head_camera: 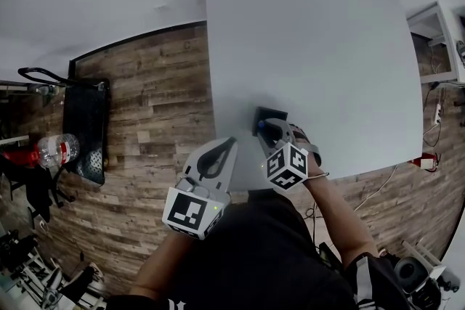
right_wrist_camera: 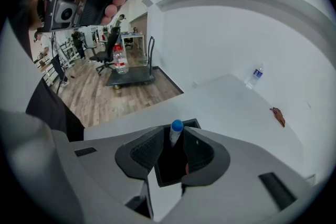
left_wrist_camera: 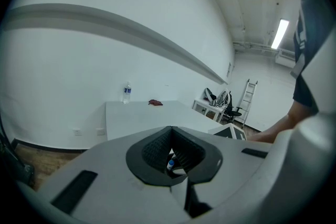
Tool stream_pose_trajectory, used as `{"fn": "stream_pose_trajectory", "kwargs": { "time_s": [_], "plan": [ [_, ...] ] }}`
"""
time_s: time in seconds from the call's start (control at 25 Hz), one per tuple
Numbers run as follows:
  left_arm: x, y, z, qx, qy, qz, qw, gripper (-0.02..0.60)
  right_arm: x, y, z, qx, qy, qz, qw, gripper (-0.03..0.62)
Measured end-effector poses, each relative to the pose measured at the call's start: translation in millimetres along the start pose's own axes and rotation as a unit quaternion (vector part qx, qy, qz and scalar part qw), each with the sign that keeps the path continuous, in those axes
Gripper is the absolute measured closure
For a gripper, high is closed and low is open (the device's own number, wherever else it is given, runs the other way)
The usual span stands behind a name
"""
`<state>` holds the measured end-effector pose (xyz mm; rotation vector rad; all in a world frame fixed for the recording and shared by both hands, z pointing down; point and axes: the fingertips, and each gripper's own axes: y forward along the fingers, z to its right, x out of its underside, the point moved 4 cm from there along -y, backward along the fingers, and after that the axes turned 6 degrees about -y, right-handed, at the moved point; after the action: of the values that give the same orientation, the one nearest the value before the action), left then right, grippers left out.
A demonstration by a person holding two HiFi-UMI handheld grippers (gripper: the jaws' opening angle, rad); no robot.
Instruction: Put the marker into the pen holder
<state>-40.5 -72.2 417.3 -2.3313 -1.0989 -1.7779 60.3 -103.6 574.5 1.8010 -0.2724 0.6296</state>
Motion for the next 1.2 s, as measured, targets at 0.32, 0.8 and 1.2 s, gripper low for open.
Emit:
{"fn": "stream_pose_trajectory", "kwargs": {
  "time_s": [0.32,0.8,1.2],
  "plan": [
    [-8,2,4,0.017,0.009,0.008,0.9998,0.575,-25,-43,22,0.049,0.057,0.053,0.996,0.493],
    [-25,-8,14,0.055,0.047,0.029,0.9969,0.576,-75,-121,28,0.087,0.180,0.203,0.959,0.563],
    [-31,-36,25,0.100,0.073,0.049,0.9911,0.576,-102,-162,2,0.133,0.196,0.250,0.939,0.579]
  ]
}}
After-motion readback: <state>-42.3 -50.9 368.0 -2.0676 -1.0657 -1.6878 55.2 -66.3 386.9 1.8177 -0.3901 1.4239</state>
